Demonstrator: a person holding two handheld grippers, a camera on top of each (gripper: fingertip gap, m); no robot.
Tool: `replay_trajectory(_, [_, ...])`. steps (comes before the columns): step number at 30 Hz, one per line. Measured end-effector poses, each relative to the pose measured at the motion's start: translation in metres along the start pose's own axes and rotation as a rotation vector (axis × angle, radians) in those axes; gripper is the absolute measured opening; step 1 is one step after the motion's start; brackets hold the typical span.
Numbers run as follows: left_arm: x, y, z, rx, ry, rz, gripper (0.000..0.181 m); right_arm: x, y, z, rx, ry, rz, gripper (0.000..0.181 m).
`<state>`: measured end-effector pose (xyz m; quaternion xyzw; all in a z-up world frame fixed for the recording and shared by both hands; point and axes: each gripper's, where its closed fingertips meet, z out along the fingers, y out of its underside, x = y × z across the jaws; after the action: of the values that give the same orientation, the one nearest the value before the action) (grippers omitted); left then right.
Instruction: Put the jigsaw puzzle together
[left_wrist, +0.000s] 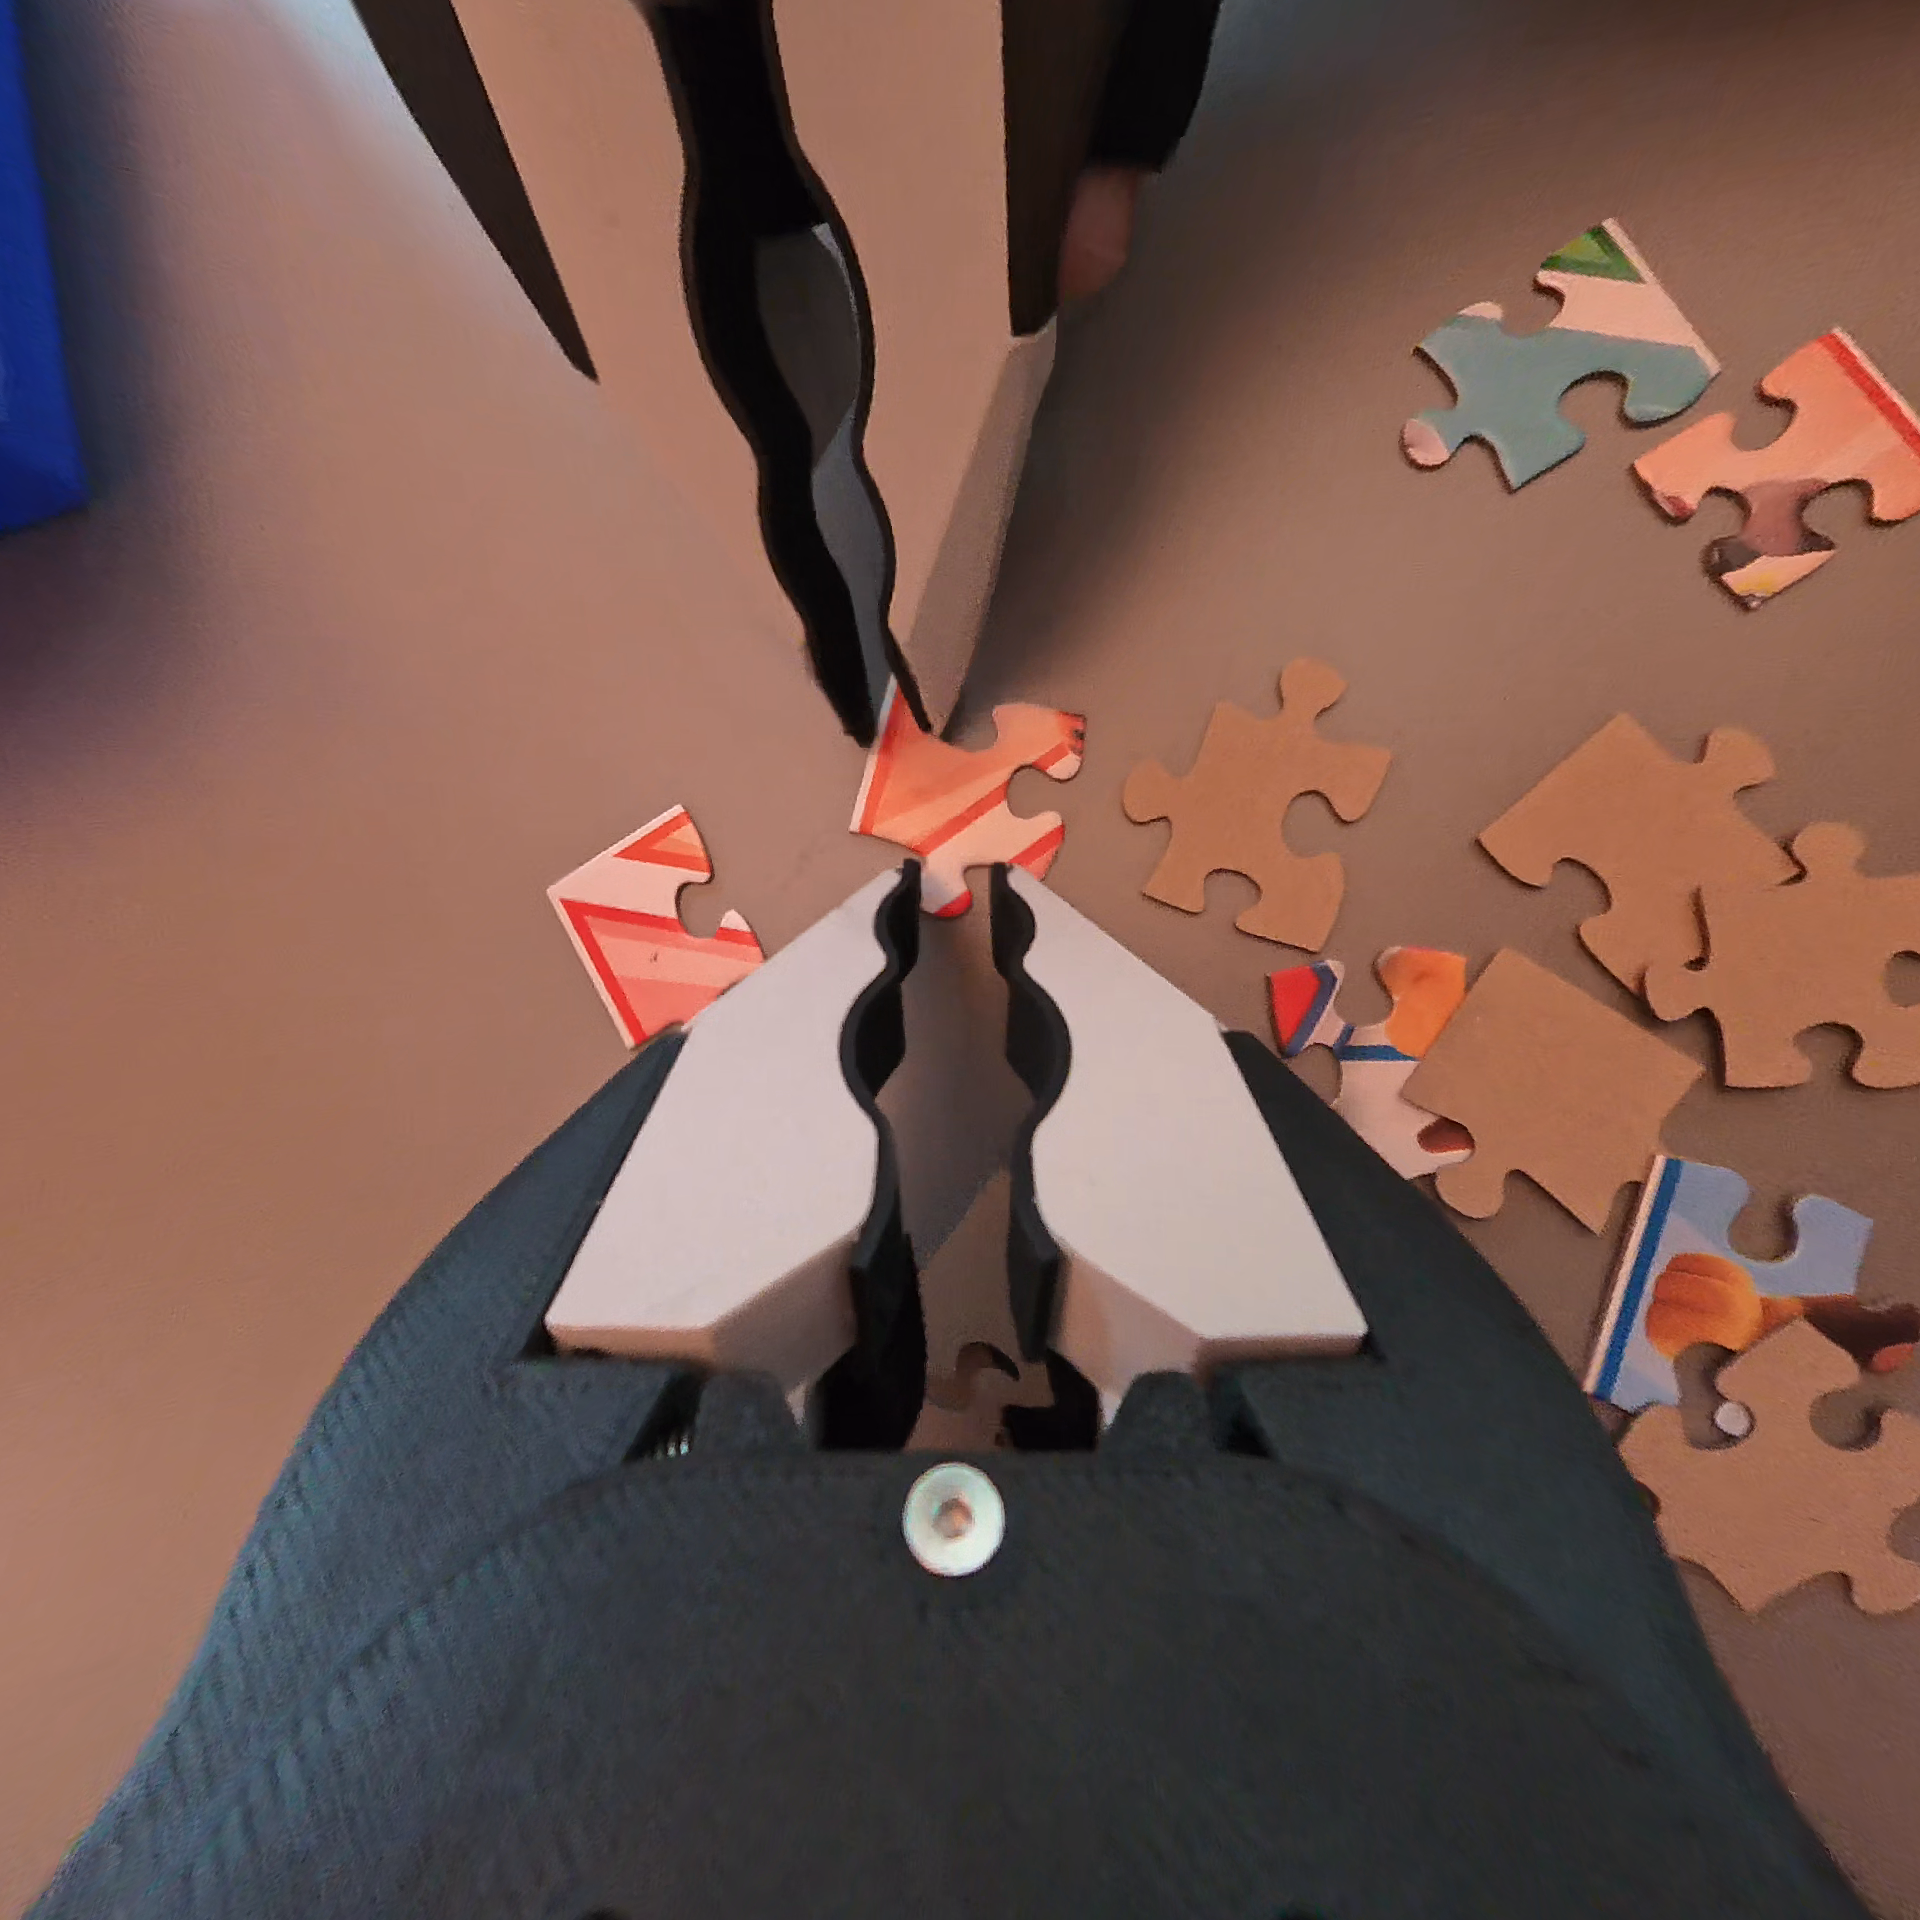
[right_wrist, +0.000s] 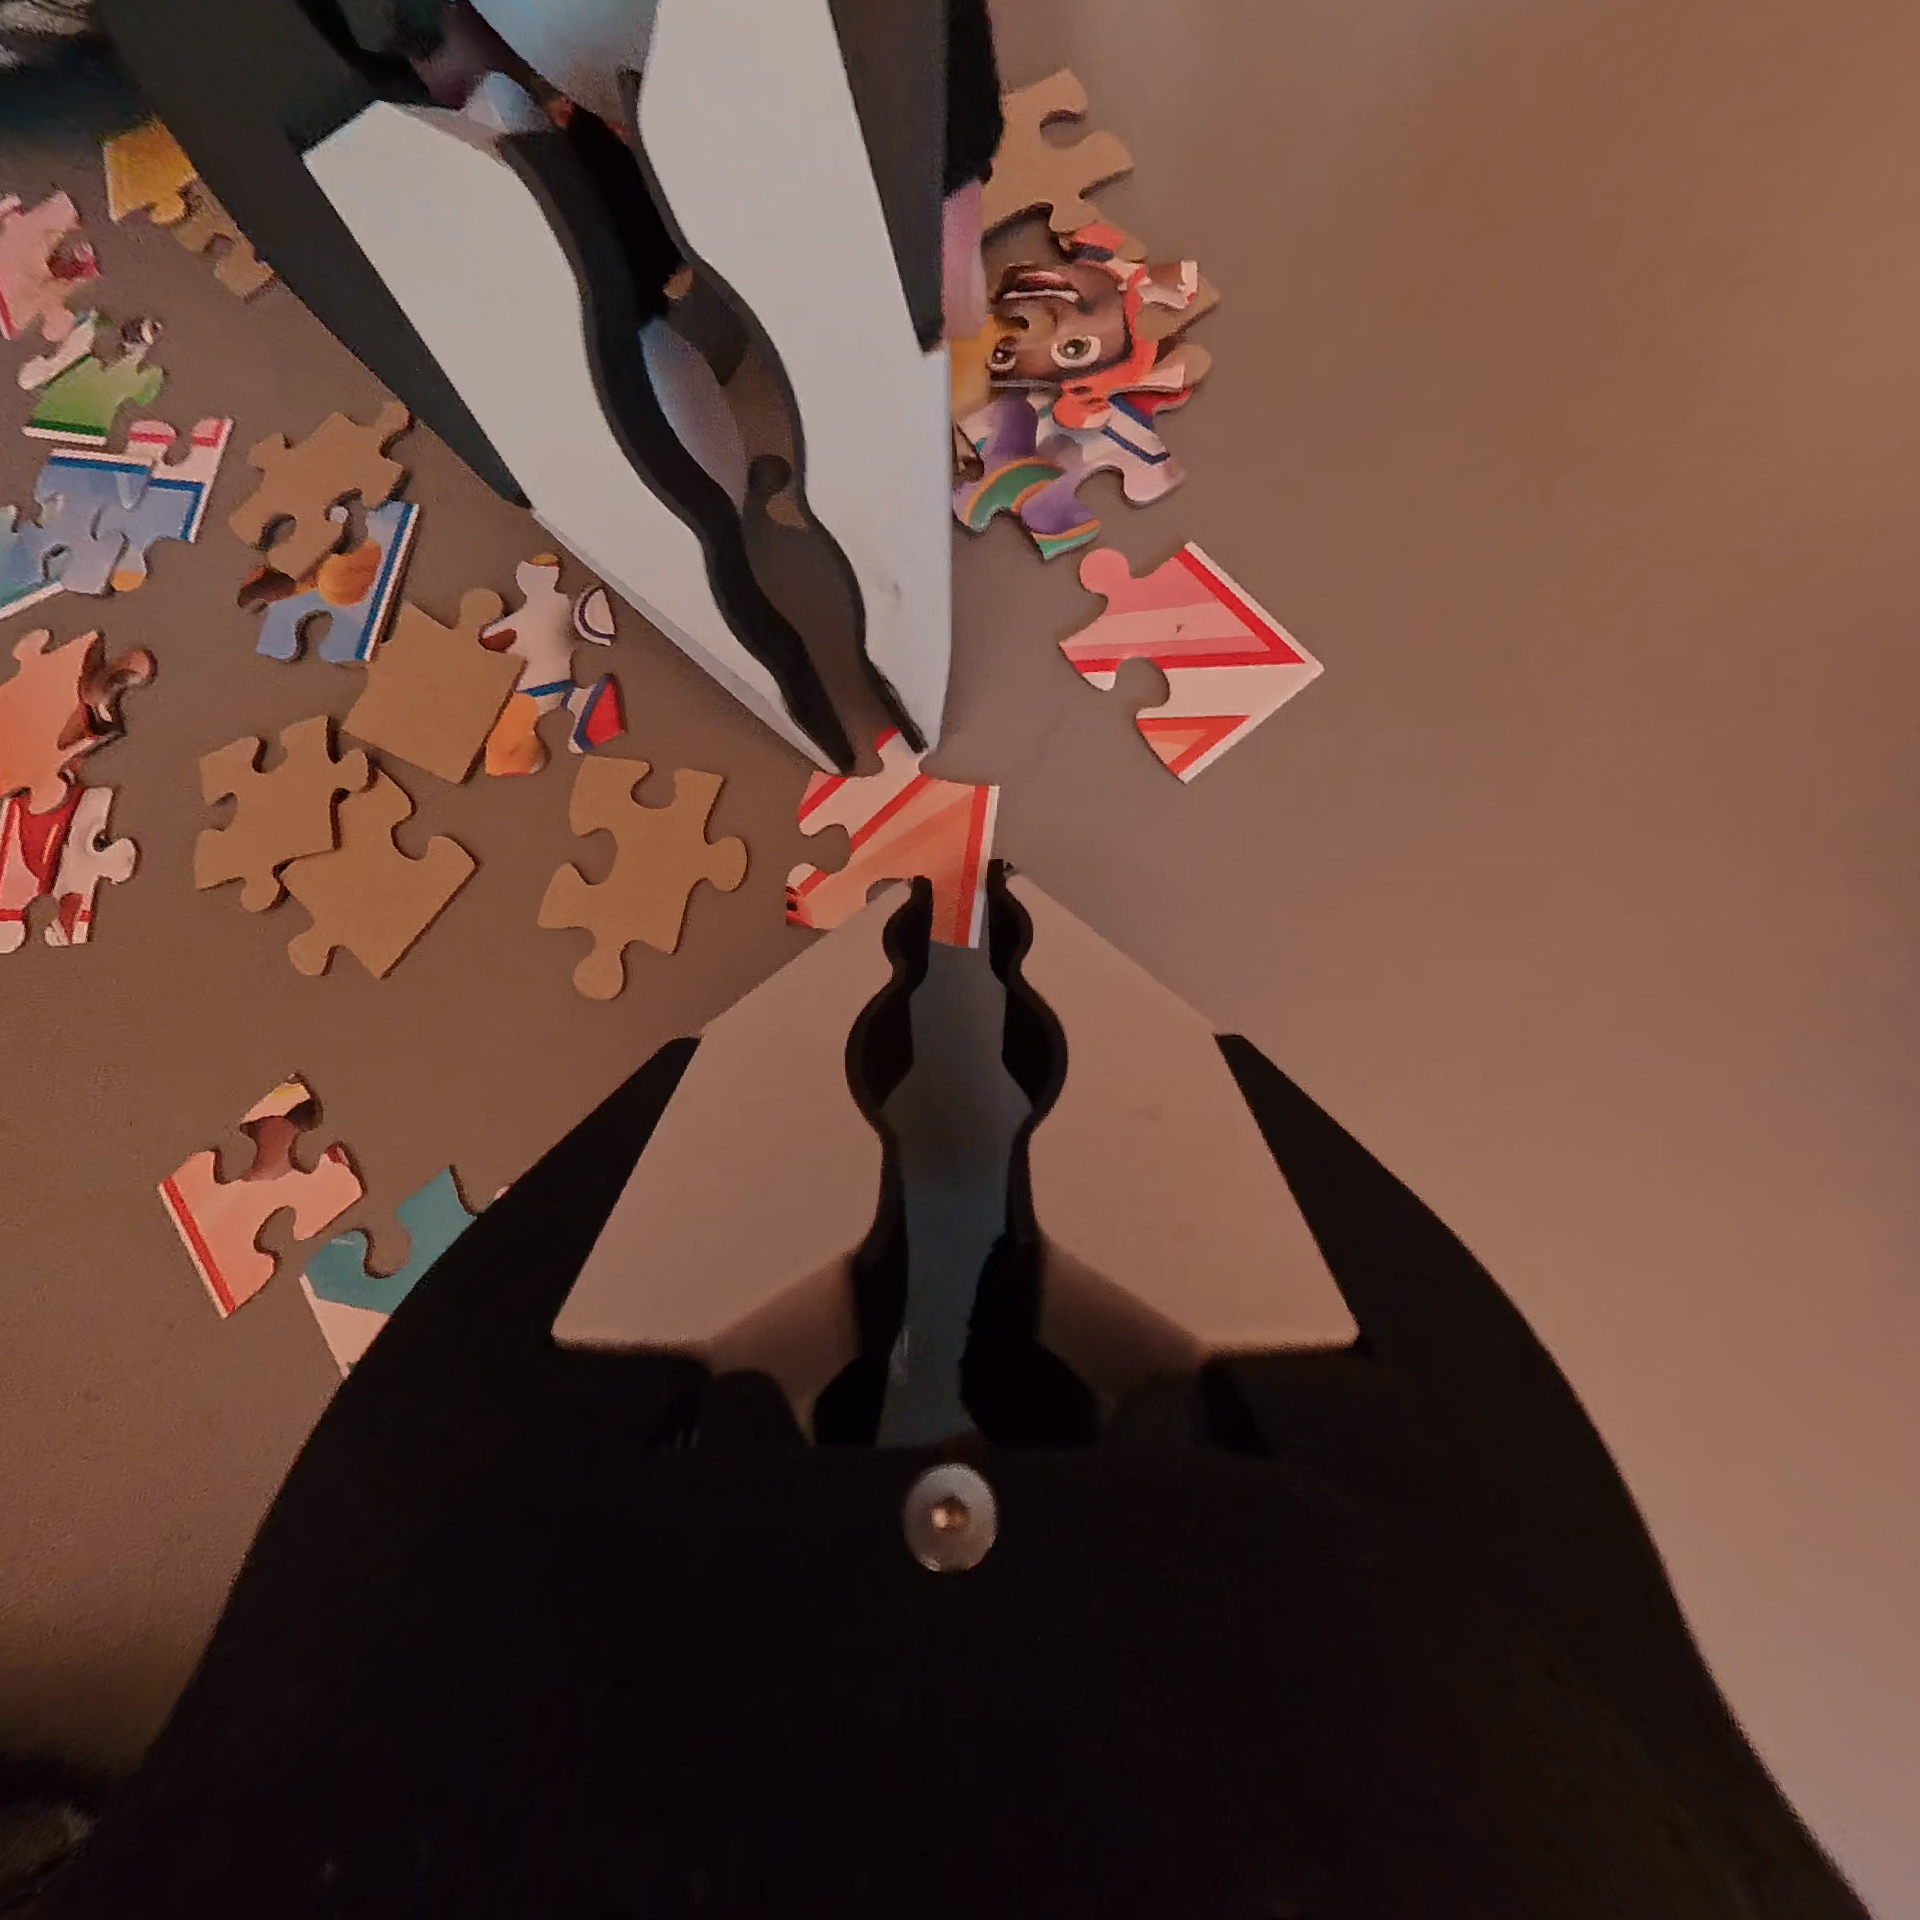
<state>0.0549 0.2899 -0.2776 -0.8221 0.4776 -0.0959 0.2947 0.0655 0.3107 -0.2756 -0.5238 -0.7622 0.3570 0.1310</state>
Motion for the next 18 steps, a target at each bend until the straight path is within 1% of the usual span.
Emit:
replay_trajectory(2, [0.0026, -0.001, 0.0015, 0.001, 0.035, 0.005, 0.006, -0.0025, -0.0008, 0.0013, 0.005, -0.01, -0.003, 0.007])
replay_trajectory(4, [0.003, -0.0012, 0.0018, 0.003, 0.046, 0.012, 0.005, -0.0025, -0.001, 0.0014, 0.013, -0.015, 0.003, 0.007])
replay_trajectory(9, [0.004, -0.002, 0.002, 0.005, 0.016, 0.055, 0.004, -0.0031, -0.0012, 0.0011, 0.022, -0.029, 0.007, 0.008])
replay_trajectory(13, [0.0045, -0.0007, 0.0009, -0.007, 0.007, 0.068, 0.001, -0.0012, 0.0002, -0.0016, 0.009, -0.011, 0.002, 0.015])
replay_trajectory(18, [0.0018, -0.0042, -0.0043, -0.027, -0.013, 0.097, 0.0, -0.0034, 0.0, -0.0013, -0.007, -0.005, -0.02, 0.019])
